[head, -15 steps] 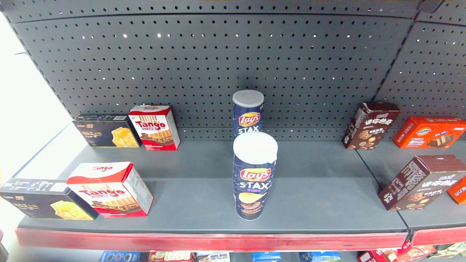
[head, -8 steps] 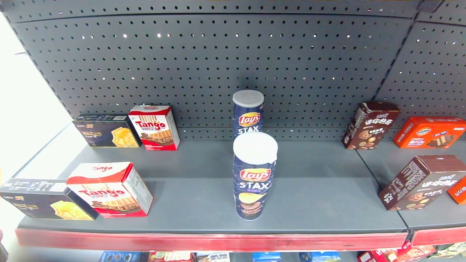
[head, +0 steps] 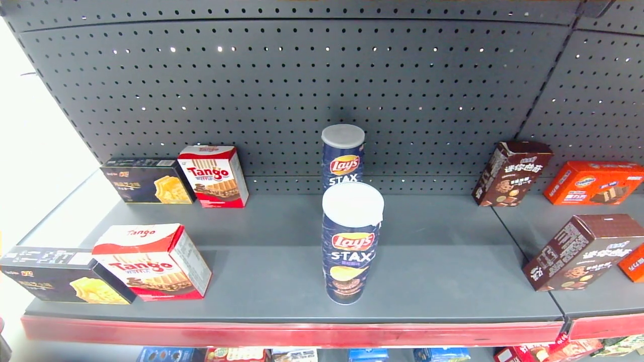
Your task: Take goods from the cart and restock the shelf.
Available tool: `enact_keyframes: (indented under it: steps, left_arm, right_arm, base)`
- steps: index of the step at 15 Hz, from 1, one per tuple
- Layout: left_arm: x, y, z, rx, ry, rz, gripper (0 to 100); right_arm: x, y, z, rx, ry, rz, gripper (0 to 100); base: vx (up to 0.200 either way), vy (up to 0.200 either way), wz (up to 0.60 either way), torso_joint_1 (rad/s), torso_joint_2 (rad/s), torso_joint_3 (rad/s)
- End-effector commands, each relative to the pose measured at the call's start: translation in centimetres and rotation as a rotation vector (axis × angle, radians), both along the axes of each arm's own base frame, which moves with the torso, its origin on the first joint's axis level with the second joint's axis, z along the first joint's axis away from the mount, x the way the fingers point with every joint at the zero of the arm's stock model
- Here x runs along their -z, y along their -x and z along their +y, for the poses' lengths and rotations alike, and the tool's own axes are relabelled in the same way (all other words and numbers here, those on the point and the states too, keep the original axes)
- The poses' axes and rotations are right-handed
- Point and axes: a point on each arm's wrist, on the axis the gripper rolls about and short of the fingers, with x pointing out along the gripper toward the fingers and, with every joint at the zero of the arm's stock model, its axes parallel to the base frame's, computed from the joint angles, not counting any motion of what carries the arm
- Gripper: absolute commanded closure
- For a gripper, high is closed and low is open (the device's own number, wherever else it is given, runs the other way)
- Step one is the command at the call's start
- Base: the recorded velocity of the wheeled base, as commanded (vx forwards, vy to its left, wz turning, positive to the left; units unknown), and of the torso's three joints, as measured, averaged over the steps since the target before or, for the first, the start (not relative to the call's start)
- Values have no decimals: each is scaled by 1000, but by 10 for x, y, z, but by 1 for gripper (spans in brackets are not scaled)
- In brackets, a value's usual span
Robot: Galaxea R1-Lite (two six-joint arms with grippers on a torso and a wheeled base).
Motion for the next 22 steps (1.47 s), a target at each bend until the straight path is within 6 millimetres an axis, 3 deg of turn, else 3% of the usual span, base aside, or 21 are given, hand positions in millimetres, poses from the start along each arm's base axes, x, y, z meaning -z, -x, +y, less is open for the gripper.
enact_keyframes:
  steps: [1,22]
  left_arm:
    - [0,0,0,-10,9,2,0]
    - [0,0,0,-11,9,2,0]
  right_arm:
    - [0,0,0,0,0,4,0]
    - [0,0,0,-2,2,3,0]
  base:
    - [0,0,0,0,0,0]
    - [-10,0,0,0,0,0]
